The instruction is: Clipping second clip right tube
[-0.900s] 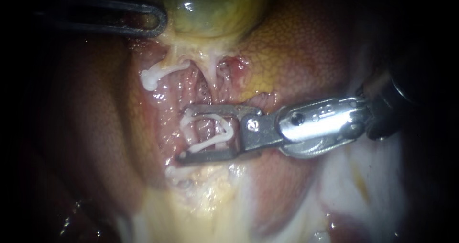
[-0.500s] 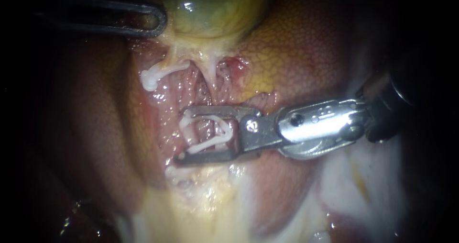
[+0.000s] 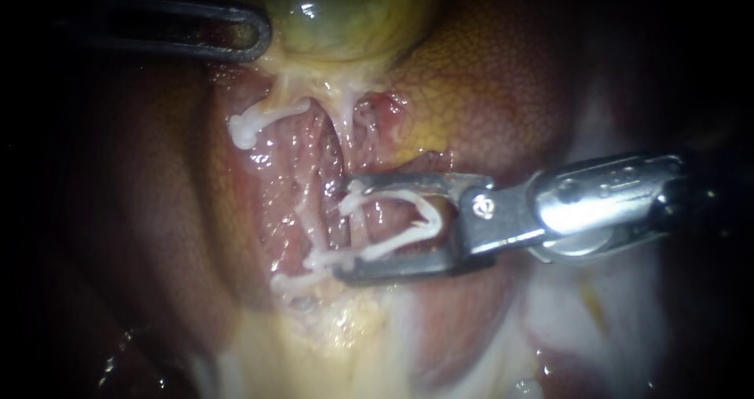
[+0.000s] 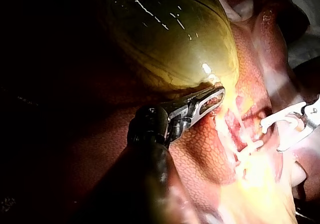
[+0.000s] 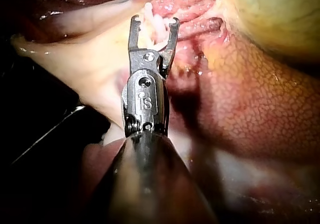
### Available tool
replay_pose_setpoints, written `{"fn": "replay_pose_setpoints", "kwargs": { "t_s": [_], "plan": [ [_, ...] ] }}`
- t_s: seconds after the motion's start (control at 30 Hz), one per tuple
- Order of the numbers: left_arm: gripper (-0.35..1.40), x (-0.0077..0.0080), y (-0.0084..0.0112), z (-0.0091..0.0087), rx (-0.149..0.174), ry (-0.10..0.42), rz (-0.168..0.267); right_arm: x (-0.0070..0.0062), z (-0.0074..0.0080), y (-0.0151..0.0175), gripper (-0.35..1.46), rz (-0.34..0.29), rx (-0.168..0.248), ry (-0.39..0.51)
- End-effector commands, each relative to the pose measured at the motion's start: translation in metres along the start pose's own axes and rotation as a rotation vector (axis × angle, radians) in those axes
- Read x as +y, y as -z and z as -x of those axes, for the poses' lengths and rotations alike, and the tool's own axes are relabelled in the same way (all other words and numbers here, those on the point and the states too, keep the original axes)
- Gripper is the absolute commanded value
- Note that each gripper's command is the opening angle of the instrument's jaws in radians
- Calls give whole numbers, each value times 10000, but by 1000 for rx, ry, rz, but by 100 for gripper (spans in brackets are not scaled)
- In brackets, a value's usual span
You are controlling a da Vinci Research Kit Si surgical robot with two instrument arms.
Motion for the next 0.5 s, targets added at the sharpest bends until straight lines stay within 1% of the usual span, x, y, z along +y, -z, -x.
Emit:
{"fn": "replay_pose_setpoints", "kwargs": {
  "t_s": [0.03,0.17,0.43,0.5],
  "plan": [
    [-35,0,0,0,0,0,-1,2,3,0,44,1,0,-6],
    [-35,0,1,0,0,0,-1,11,15,0,44,2,0,-37],
    [-35,0,1,0,0,0,-1,31,52,-12,44,7,1,-113],
    [-35,0,1,0,0,0,-1,35,59,-15,44,3,1,-127]
  ]
}}
